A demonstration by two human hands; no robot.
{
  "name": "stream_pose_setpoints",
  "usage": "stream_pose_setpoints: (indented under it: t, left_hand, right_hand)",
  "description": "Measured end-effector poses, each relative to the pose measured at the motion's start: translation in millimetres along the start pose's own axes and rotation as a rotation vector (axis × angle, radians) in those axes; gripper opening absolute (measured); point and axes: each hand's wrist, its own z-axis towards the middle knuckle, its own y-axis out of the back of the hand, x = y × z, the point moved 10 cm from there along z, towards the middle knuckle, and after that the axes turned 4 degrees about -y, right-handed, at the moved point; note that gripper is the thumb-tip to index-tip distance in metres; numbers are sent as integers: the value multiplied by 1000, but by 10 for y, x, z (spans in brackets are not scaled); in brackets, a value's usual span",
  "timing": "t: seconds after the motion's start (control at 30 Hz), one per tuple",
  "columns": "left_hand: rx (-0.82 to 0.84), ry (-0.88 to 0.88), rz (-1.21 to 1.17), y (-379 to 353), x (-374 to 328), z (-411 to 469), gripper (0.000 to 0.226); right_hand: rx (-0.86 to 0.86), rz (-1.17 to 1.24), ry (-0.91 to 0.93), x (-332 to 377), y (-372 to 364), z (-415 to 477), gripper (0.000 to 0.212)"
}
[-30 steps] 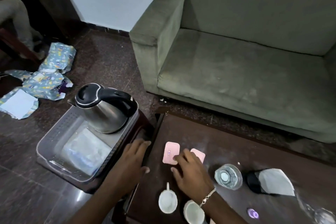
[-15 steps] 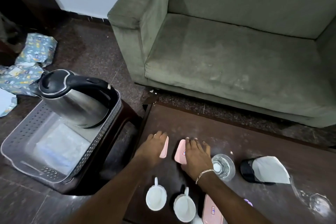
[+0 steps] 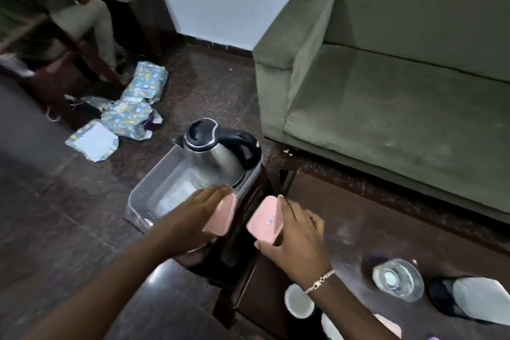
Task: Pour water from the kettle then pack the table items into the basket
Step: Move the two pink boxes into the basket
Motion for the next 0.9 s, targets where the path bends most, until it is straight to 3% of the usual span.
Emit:
stream_pose_setpoints:
  t: [0.17, 0.33, 0.6, 0.77, 0.9]
  left_hand:
    - [60, 124, 57, 175, 813, -264, 108]
    - [155, 116, 27, -58, 1369, -217, 102]
    - [295, 94, 75, -433, 1769, -129, 106]
    - [322, 90, 101, -546, 1793, -140, 113]
    - [249, 105, 76, -446, 1713, -209, 123]
  right_hand:
    - [45, 90, 59, 908, -390, 230, 100]
    - [107, 3, 62, 1384, -967, 445, 97]
    - [314, -170, -14, 1277, -1631, 533, 83]
    - [378, -167, -5, 1254, -1679, 522, 111]
    - [241, -84, 57, 1253, -1328, 425, 107]
